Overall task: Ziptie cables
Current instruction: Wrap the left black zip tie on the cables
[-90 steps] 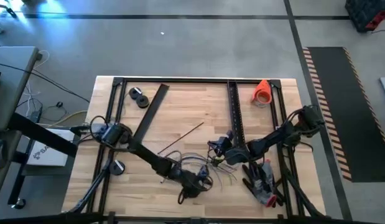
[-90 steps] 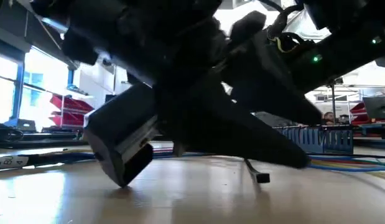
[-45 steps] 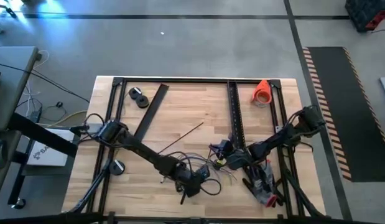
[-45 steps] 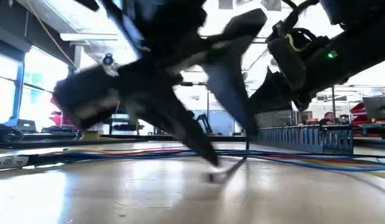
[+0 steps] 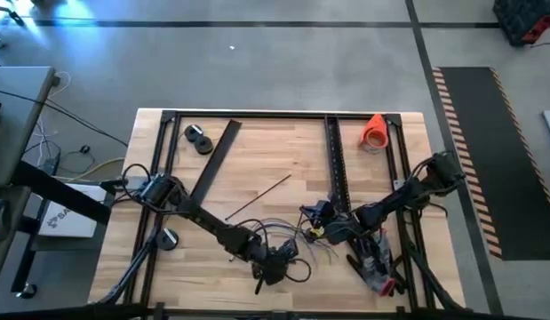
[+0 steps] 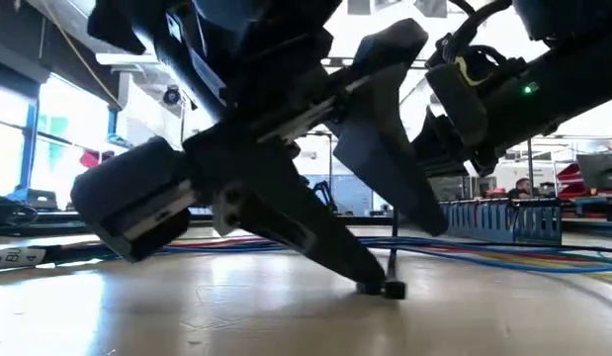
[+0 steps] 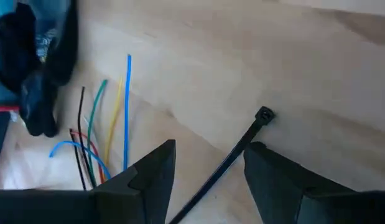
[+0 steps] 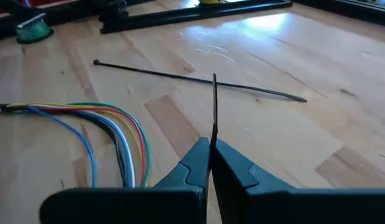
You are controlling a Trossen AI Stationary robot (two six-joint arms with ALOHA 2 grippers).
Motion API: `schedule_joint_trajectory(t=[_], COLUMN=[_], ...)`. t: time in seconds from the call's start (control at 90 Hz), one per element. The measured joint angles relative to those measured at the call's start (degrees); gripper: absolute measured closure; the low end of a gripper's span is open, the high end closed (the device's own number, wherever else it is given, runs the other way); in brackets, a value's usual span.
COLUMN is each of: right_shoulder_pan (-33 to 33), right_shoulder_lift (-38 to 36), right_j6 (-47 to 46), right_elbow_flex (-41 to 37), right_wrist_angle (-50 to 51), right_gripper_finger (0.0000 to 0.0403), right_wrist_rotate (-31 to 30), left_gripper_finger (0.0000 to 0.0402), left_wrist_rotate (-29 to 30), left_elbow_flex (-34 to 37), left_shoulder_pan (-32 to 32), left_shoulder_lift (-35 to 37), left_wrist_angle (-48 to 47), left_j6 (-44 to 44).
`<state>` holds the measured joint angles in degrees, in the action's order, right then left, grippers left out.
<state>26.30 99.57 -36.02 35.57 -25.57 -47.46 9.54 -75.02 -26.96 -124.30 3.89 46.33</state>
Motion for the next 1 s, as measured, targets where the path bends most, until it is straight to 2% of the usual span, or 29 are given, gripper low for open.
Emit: schedule_joint_trajectory(t=[0.322, 0.444, 0.622, 0.789, 0.878, 1.0], right_shoulder_pan=[0.00, 0.00, 0.00, 0.00, 0.00, 0.00], right_shoulder_lift=[0.00, 0.00, 0.00, 0.00, 0.00, 0.00], right_j6=[-0.03, -0.08, -0.07, -0.07, -0.07, -0.10], right_elbow_flex=[0.00, 0.00, 0.00, 0.00, 0.00, 0.00], right_wrist_angle=[0.05, 0.07, 0.07, -0.17, -0.24, -0.36], right_gripper_finger=[0.0403, 0.0403, 0.0403, 0.0403, 0.0403, 0.0403], right_wrist_rotate=[0.44, 0.68, 0.74, 0.74, 0.72, 0.74], left_gripper_finger=[0.0228, 0.0240, 0.0274, 0.0308, 0.0319, 0.0323], left_wrist_rotate=[-4.11, -9.65, -22.53, -30.39, -33.17, -32.46], left_elbow_flex=[0.25, 0.23, 0.23, 0.16, -0.99, -2.41], left_shoulder_pan=[0.65, 1.94, 5.29, 7.79, 8.37, 8.01], left_shoulder_lift=[-4.19, -4.75, -5.00, -5.98, -7.63, -8.94], left_wrist_angle=[7.21, 8.06, 8.01, 7.88, 7.96, 8.28], left_j6=[-2.57, -2.75, -3.51, -6.53, -7.32, -5.55])
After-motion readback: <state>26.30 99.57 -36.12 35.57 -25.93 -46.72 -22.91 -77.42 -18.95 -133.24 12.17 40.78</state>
